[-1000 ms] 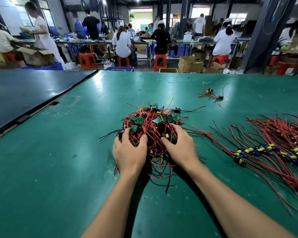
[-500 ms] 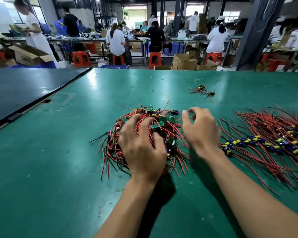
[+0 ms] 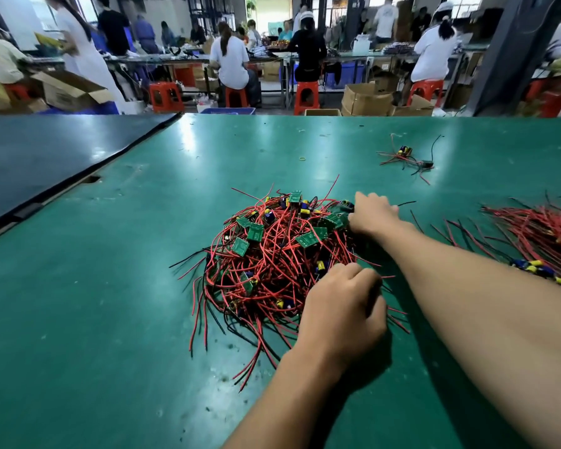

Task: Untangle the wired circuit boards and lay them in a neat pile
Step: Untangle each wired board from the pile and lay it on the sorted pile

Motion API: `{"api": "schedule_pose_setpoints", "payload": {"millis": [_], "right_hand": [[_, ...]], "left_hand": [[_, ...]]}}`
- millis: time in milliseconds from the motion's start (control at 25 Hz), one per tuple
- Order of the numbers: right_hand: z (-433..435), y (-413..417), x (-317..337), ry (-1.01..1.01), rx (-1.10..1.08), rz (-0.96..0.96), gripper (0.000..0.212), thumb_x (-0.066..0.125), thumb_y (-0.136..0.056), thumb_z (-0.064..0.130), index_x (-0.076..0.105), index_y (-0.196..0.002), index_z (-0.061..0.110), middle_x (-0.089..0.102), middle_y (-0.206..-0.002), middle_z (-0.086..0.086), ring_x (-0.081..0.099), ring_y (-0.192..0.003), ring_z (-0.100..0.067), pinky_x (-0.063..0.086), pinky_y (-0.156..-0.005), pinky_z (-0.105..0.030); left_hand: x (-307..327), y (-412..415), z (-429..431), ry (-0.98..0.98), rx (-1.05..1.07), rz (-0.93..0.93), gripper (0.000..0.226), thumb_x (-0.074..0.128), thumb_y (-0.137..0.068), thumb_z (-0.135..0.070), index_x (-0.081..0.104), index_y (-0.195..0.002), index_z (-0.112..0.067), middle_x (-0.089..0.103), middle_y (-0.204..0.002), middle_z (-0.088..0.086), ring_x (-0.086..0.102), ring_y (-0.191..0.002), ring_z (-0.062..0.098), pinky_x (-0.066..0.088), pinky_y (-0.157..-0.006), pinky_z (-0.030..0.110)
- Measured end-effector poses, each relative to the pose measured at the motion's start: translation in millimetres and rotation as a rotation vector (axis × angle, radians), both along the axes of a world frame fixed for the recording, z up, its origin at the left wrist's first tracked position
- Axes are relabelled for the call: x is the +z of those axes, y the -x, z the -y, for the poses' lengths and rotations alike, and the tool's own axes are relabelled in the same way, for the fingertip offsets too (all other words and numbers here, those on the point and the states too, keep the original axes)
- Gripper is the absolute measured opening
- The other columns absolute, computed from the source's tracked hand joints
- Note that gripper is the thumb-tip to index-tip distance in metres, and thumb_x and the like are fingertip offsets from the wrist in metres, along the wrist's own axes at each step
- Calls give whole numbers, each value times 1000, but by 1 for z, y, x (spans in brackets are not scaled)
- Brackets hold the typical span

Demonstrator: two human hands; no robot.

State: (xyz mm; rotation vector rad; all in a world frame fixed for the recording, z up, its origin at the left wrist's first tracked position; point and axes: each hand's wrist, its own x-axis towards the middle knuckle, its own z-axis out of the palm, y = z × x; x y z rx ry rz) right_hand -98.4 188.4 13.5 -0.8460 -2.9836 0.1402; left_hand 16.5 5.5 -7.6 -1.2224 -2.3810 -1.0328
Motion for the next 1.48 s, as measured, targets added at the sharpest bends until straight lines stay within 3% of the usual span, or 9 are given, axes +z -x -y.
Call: {"api": "schedule_pose_setpoints", "payload": {"millis": [120, 360, 480, 600, 840, 960, 1120, 1280, 1480], "right_hand": [[-2, 3, 4, -22, -1, 45, 28, 53, -93, 25, 62, -116, 13, 57, -126, -17, 46, -120, -37, 35, -89, -40], [-1, -19, 31, -155, 43, -106, 17, 55, -96, 27, 65, -106, 16, 66, -113, -14, 52, -115, -33, 29, -95, -42], [9, -38, 67, 89, 17, -320, 5, 65, -90, 24, 70, -91, 21, 71, -102, -10, 61, -102, -31, 38, -92, -38], [35, -76, 75, 450, 0, -544, 10, 76, -76, 18, 69, -70, 22, 72, -80, -4, 63, -77, -22, 43, -67, -27], [90, -177, 11, 715, 33, -823, 6, 75, -85, 16, 70, -87, 17, 73, -75, 6, 66, -70, -7, 53, -71, -23], [100, -209, -2, 861, 125, -767, 15, 77, -84, 11, 69, -92, 21, 73, -75, 13, 64, -63, 1, 49, -62, -11], [89, -223, -2, 1349, 165, -635, 24, 79, -76, 22, 70, -97, 14, 77, -83, -2, 69, -67, -10, 52, -55, -19], [67, -221, -4, 1497, 155, -591, 23, 69, -79, 36, 77, -89, 17, 73, -82, -9, 67, -66, -15, 53, -56, -23], [65, -209, -7, 1498, 94, -644, 34, 73, -77, 44, 76, -98, 18, 66, -79, -4, 54, -53, -10, 40, -41, -20]], "left_hand": [[0, 0, 1, -17, 0, 11, 16, 56, -87, -21, 65, -94, -10, 64, -91, 3, 54, -89, 21, 46, -79, 37], [1, 0, 3, -40, -38, 63, 17, 59, -86, -14, 67, -99, -7, 65, -94, 6, 55, -92, 23, 46, -83, 36], [7, 2, 6, -74, -81, 151, 20, 59, -87, -10, 70, -103, -7, 70, -99, 6, 60, -96, 21, 47, -89, 31], [14, -2, 9, -264, -17, 319, 20, 58, -92, -10, 73, -105, -9, 75, -96, 3, 67, -88, 11, 51, -86, 27], [19, -2, 8, -333, 88, 668, 42, 46, -101, -35, 71, -84, -6, 73, -79, 1, 64, -74, 20, 49, -74, 33], [20, -11, 7, -395, -7, 963, 37, 55, -98, -36, 71, -80, -7, 67, -61, -5, 58, -53, 8, 46, -51, 20], [18, -15, 14, -634, -113, 1221, 9, 66, -92, -18, 66, -92, -9, 68, -76, 6, 63, -61, 14, 51, -51, 22], [13, -16, 22, -732, -174, 1257, 18, 74, -82, -8, 63, -96, -10, 64, -83, 7, 61, -68, 16, 51, -56, 20], [13, -17, 19, -572, -257, 1200, 34, 77, -77, -7, 65, -109, -6, 57, -77, 10, 52, -77, 25, 44, -61, 25]]}}
